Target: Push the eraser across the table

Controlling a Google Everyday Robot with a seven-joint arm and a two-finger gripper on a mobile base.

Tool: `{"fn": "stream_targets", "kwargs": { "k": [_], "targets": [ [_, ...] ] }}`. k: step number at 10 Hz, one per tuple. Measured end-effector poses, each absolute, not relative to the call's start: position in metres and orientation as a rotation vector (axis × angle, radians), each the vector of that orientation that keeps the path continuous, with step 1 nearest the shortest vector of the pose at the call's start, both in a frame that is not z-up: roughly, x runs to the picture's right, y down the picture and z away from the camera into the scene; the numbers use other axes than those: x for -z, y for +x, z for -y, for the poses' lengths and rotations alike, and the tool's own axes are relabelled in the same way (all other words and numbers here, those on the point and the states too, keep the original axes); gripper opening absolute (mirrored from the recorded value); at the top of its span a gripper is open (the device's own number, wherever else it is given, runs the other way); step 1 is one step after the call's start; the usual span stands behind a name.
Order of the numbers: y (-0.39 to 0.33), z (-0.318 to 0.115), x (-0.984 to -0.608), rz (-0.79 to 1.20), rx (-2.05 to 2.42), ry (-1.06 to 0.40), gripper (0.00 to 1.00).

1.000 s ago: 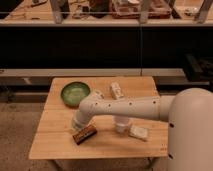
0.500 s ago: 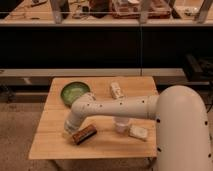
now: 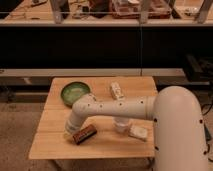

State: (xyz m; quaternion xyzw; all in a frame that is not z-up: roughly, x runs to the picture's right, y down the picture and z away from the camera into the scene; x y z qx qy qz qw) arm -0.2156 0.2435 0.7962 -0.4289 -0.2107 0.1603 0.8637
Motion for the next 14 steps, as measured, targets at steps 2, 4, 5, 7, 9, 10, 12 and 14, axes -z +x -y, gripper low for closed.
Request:
{"fn": "stream_targets", "kwargs": {
  "k": [2,4,5,7,9,10,12,14],
  "targets": [
    [-0.211,-0.246,-0.8,0.437,-0.335,-0.904,0.09],
    [-0.201,-0.246,-0.804,0.423,-0.339,-0.904,0.09],
    [-0.195,-0.245,-0.806,0.416,-0.344,-0.9,0.09],
    [-0.182,-0.244,-0.809,0.395,-0.354,-0.893,0.09],
    [-0.171,-0.24,-0.811,0.377,-0.364,-0.881,0.09],
    [-0.167,-0.24,-0.811,0.37,-0.367,-0.877,0.09],
    [-0.158,-0.24,-0.811,0.353,-0.374,-0.872,0.09],
    [-0.147,-0.242,-0.809,0.337,-0.382,-0.864,0.09]
  ]
}}
